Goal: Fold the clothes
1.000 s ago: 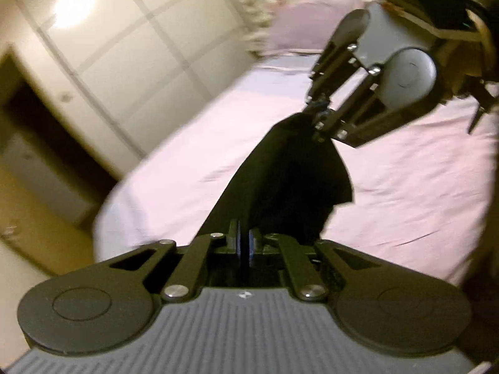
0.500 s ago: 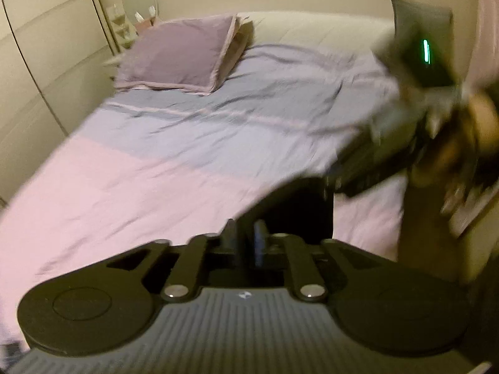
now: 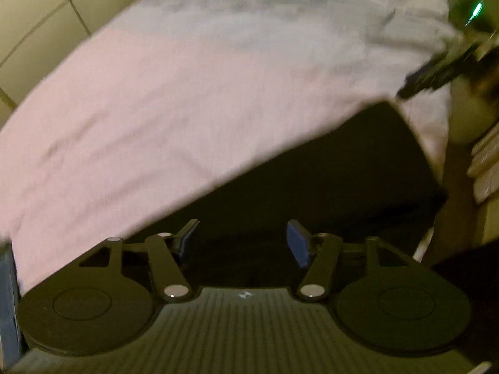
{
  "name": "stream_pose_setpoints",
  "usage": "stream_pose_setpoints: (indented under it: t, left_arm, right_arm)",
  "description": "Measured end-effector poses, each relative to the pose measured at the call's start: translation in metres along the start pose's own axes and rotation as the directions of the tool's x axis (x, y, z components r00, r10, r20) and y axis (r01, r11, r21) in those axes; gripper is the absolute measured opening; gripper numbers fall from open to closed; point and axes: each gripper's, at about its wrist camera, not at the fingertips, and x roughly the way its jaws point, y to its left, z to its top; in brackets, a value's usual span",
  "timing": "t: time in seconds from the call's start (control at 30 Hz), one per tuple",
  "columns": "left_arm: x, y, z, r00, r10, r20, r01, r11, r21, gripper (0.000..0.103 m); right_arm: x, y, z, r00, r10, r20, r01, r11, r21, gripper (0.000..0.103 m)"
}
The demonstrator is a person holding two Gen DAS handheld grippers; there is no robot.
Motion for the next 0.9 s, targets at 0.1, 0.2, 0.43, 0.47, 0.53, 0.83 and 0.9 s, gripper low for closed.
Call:
stream_pose_setpoints:
  t: [0.1,0.2,0.43,0.47,0.53,0.83,0.9]
  left_arm:
    - [0.019,-0.023,-0.025,0.998,0.013,-0.057,-0.01,0.999,0.052,0.065]
    - [0.04,-0.044,-0.04,0.995,0.012,-0.096,-0.004,0.996,0.087,0.065]
    - [0.053,-0.041,-0.07,0.989,0.097,-0.115,-0.096,0.995,0.017,0.066]
    - [0.055,-0.04,-0.072,0.986,0.121,-0.111,-0.118,0.992,0.036,0.066]
    - [0.059,-0.04,-0.077,0.98,0.174,-0.099,-0.164,0.981,0.101,0.066]
    - [0.111,-0.016,-0.086,0.944,0.328,-0.044,-0.267,0.834,0.483,0.067]
    - [0.119,-0.003,-0.083,0.944,0.326,-0.043,-0.262,0.825,0.501,0.072]
  right_arm:
    - [0.01,0.036,-0.02,1.0,0.012,-0.014,-0.014,0.981,-0.192,0.072]
    - [0.027,0.08,-0.039,0.997,0.052,-0.052,-0.068,0.915,-0.399,0.079]
    - [0.118,0.144,-0.085,0.983,0.066,-0.171,-0.167,0.711,-0.683,0.081]
    - [0.13,0.149,-0.09,0.982,0.055,-0.181,-0.169,0.687,-0.707,0.081]
    - [0.144,0.151,-0.096,0.981,0.032,-0.193,-0.164,0.674,-0.721,0.081]
    - [0.118,0.074,-0.126,0.978,-0.195,-0.08,0.097,0.755,-0.648,0.081]
    - [0.109,0.058,-0.128,0.973,-0.222,-0.067,0.138,0.789,-0.598,0.081]
